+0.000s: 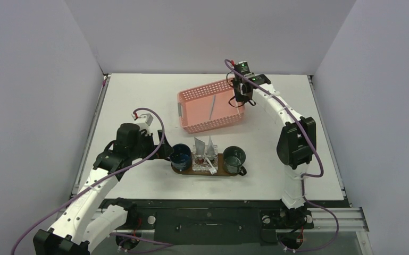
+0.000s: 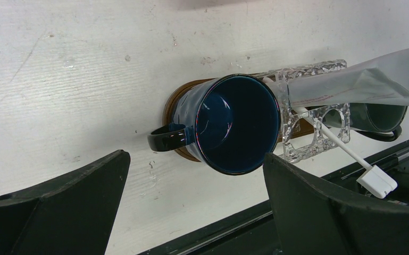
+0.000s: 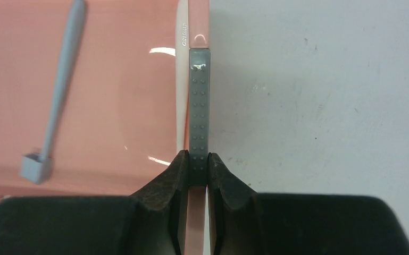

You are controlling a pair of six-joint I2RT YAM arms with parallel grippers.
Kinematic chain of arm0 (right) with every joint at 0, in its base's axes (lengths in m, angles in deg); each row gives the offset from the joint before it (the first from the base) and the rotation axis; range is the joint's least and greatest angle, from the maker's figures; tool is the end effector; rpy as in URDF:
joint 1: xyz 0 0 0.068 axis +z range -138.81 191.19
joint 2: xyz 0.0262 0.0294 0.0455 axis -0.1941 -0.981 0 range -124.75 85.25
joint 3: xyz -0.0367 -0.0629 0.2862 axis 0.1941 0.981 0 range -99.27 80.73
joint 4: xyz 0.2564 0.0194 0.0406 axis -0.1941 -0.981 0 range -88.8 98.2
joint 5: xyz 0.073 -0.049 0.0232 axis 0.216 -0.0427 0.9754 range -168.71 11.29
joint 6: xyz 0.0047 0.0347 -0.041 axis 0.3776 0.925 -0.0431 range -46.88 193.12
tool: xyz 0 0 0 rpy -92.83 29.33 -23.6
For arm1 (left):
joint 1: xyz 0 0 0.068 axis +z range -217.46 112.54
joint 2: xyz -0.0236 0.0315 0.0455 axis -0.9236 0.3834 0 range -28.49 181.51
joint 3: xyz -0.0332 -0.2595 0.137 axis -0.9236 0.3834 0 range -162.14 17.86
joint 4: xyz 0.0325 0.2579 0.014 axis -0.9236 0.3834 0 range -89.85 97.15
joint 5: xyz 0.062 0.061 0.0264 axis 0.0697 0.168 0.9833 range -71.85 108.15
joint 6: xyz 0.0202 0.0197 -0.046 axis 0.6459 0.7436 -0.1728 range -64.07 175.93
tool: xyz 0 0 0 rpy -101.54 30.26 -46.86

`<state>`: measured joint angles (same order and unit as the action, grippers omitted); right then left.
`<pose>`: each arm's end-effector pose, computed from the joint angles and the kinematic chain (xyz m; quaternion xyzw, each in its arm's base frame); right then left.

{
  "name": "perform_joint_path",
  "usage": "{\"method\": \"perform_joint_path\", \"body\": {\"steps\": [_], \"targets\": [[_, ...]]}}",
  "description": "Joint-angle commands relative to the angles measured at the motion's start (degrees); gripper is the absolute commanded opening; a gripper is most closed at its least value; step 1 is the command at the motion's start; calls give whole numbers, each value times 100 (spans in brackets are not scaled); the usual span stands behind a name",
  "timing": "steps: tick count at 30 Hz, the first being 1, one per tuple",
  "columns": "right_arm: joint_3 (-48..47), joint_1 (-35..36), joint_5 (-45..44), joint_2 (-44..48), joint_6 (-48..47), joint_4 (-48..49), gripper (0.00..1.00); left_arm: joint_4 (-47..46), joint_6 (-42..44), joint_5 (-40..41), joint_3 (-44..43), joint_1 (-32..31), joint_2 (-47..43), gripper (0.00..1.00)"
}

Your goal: Prepare toiletry sets of a toothbrush and toothpaste on the tray

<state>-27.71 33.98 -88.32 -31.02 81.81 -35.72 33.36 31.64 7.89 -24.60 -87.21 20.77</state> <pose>0.4304 0.1744 0.3115 -0.0883 0.9377 0.0124 0.3357 0.1535 -0.0618 0.2917 0.0020 0.9035 -0.2329 0.3597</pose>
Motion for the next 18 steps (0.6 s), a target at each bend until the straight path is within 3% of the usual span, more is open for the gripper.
{"method": "perform_joint_path", "body": {"steps": [1,10,18], "targets": [[199,-46,58,-35,24,132,0,-217,109,-3,-70,41,-21,96],[329,-61,355,-264,39,124,2,-216,109,-3,-76,58,-3,96],[347,-72,389,-340,51,97,20,-214,117,3,-76,59,9,96]]}}
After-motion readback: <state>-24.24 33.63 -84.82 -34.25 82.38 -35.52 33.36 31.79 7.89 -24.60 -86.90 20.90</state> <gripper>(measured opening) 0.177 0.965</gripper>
